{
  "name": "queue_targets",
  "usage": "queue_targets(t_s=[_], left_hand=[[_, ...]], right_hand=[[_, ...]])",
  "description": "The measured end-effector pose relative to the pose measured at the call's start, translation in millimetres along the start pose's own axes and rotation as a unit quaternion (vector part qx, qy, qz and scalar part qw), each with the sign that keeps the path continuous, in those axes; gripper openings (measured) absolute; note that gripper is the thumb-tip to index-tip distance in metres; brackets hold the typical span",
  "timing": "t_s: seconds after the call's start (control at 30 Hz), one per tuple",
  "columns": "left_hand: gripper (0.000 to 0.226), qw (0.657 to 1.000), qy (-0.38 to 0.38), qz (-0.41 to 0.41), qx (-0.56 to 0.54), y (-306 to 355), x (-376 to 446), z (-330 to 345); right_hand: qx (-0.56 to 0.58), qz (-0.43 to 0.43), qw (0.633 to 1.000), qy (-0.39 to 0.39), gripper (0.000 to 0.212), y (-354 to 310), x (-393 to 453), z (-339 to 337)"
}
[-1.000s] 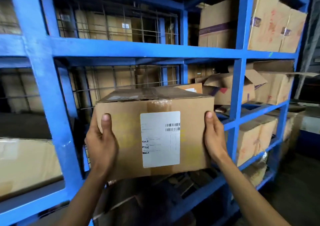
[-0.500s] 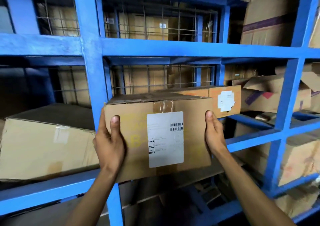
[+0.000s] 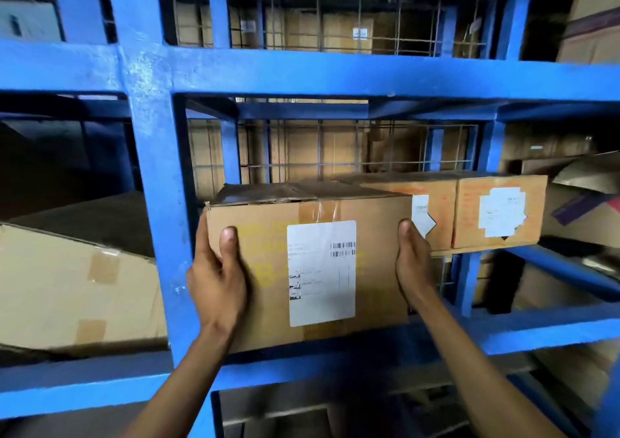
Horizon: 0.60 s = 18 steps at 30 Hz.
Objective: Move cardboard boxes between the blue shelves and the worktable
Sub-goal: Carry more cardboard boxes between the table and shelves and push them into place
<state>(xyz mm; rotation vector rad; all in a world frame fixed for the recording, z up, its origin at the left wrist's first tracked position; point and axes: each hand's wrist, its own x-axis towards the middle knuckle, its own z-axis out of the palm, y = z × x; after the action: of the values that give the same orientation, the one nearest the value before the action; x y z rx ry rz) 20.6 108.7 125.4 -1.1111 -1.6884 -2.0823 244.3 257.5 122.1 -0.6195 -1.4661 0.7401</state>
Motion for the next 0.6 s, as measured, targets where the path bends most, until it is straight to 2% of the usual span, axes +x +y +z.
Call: queue_targets(t_s=[0.03,0.13,0.17,0.23,0.33,0.6], left_hand=[[0.051,1.0,0.007,-0.008,0.001,-3.5,1.8,7.0],[0.05,0.999,0.029,-0.025,0.011,-15.7,11.4,27.6],[0.051,0.999,0.037,-0.029,0.015,-19.8,15.4,35.3],[0.051,0.998,0.048,-0.035,0.017,-29.5,24.9,51.6],[0.051,0.997,0.063,-0.045,0.016,-48.4,41.4,74.2],[0.057,0.994,0.07,-0.081,-0.022,-104.6,80.3,123.5]], right_hand=[[0.0,0.007,1.0,0.004,0.064,7.4,8.4,2.8],[0.013,0.033,0.999,0.015,0.024,31.9,32.7,12.0],[0.018,0.031,0.999,0.016,0.02,37.9,39.5,14.8],[0.022,0.013,1.0,0.014,0.022,51.4,52.7,21.7],[0.022,-0.014,0.999,0.018,0.043,72.9,69.1,32.8],[-0.012,-0.028,0.998,0.046,0.043,112.6,97.4,60.9]])
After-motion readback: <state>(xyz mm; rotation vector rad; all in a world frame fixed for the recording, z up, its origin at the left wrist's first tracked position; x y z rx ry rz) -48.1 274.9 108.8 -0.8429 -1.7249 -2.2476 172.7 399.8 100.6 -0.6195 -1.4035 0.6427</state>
